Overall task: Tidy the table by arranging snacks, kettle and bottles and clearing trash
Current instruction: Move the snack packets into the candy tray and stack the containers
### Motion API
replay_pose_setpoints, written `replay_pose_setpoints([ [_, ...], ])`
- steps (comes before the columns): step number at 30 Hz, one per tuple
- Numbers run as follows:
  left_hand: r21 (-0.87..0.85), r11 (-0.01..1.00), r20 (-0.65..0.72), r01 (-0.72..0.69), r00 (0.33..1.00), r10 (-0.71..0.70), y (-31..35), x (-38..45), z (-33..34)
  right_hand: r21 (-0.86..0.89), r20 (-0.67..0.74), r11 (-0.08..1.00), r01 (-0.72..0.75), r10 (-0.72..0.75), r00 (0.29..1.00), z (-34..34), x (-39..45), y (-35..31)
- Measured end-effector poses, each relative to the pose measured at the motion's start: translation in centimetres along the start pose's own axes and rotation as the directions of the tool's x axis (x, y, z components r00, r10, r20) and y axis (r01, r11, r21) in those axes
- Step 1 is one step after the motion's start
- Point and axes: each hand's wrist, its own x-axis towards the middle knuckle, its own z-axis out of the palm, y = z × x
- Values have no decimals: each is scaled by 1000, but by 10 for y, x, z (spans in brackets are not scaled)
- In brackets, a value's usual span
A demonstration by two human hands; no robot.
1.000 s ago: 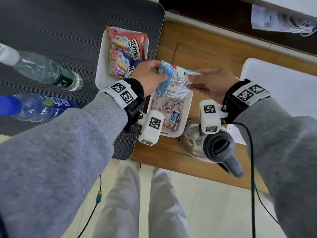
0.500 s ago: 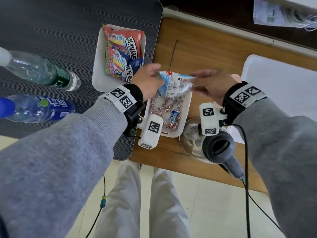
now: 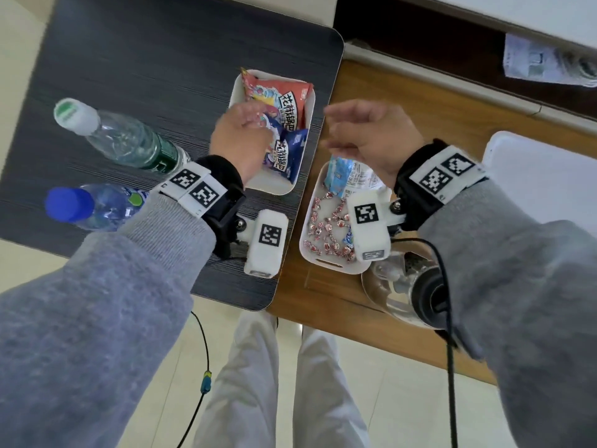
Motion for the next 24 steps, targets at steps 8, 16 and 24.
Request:
replay_pose_setpoints([
  [8, 41, 997, 63, 66, 996, -69, -4, 6, 22, -287, -12, 958, 29, -34, 999, 22, -2, 17],
  [16, 116, 991, 150, 66, 985, -84, -33, 33, 42, -505, -44, 863, 25, -55, 998, 21, 2, 24],
  [24, 94, 993, 162, 76, 983, -91, -43, 39, 39, -565, -84, 824, -34, -16, 996, 31, 19, 21],
])
